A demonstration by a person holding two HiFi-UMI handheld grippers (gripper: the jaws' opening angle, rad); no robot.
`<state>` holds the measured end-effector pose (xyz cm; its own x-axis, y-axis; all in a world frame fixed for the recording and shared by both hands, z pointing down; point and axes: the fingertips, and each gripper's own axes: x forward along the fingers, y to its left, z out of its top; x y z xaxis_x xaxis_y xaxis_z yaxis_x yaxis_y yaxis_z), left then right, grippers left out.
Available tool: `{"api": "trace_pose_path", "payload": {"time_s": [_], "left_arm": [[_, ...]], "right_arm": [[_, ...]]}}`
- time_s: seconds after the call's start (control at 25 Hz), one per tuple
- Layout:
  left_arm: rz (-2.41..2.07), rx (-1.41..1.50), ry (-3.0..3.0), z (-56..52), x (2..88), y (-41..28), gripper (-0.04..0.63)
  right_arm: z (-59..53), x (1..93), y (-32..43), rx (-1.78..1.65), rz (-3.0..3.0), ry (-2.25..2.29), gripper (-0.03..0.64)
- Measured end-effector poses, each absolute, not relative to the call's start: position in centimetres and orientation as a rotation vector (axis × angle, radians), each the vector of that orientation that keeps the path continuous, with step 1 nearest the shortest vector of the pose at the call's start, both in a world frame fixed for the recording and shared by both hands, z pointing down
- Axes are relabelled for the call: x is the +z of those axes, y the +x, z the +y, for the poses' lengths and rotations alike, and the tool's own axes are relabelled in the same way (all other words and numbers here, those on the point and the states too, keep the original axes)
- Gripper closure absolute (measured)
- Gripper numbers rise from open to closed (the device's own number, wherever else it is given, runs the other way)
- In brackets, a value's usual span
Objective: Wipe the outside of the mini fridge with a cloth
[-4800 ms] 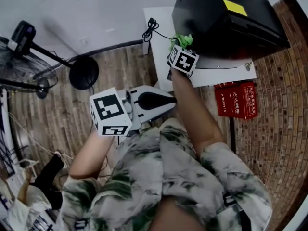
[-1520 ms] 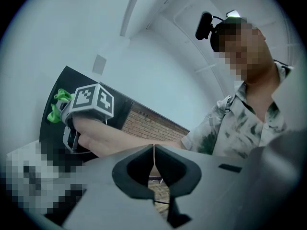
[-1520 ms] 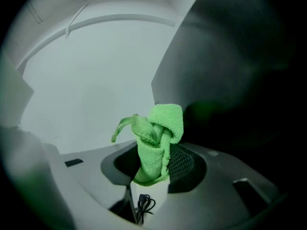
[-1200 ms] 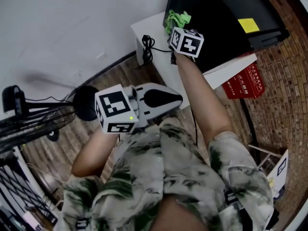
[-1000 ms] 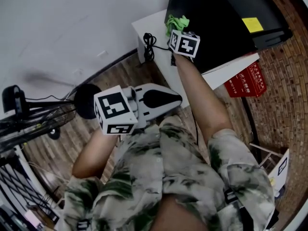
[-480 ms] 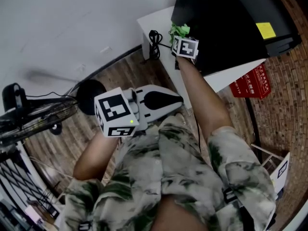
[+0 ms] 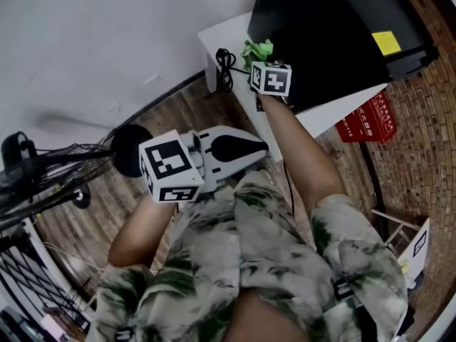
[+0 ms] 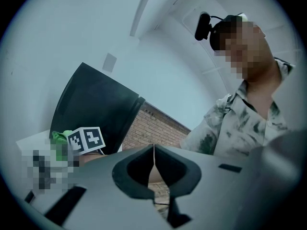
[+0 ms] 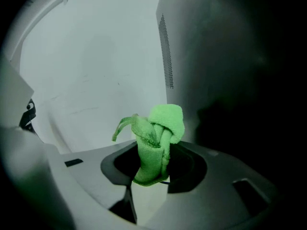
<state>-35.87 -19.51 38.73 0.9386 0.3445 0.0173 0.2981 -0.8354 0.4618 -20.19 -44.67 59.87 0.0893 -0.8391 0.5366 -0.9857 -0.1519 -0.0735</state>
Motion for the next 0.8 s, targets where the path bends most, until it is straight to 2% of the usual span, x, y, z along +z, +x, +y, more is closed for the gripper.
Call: {"api": "trace_pose_path", "payload": {"time_s": [0.8], "left_arm": [[0.534,0.172,2.660,-14.9,38.6,-36.2,0.568]], "right_arm": [[-30.5,56.0,-26.5,0.654,-2.042,1.918,0.463]]}}
